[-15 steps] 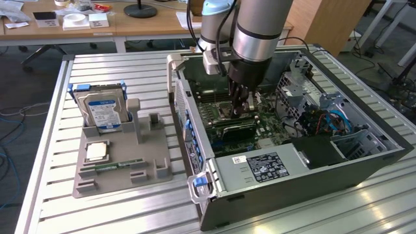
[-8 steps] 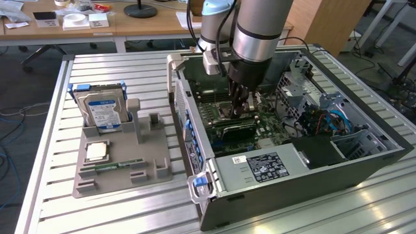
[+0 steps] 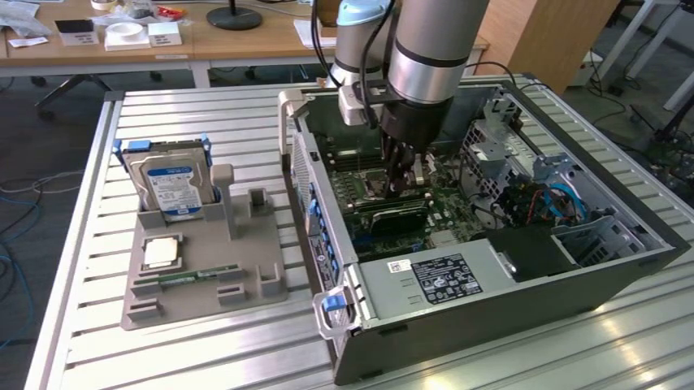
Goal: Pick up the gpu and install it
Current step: 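Press down on the gpu until it lock into place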
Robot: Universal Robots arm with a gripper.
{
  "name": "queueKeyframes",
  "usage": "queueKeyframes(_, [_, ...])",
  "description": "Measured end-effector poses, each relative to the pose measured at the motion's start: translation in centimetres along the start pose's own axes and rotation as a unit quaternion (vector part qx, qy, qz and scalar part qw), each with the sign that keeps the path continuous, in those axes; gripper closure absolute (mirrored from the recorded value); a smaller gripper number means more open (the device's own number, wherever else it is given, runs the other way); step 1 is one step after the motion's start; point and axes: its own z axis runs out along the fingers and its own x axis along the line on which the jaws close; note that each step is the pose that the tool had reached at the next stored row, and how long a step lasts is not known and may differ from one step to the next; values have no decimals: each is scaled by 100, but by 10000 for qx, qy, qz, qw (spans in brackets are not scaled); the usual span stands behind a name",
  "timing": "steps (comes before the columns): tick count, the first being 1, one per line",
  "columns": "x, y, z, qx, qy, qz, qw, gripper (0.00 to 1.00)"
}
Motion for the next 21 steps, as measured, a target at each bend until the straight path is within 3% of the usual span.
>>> queueKeyframes(21, [22,-1,50,0,1,0,10000,86])
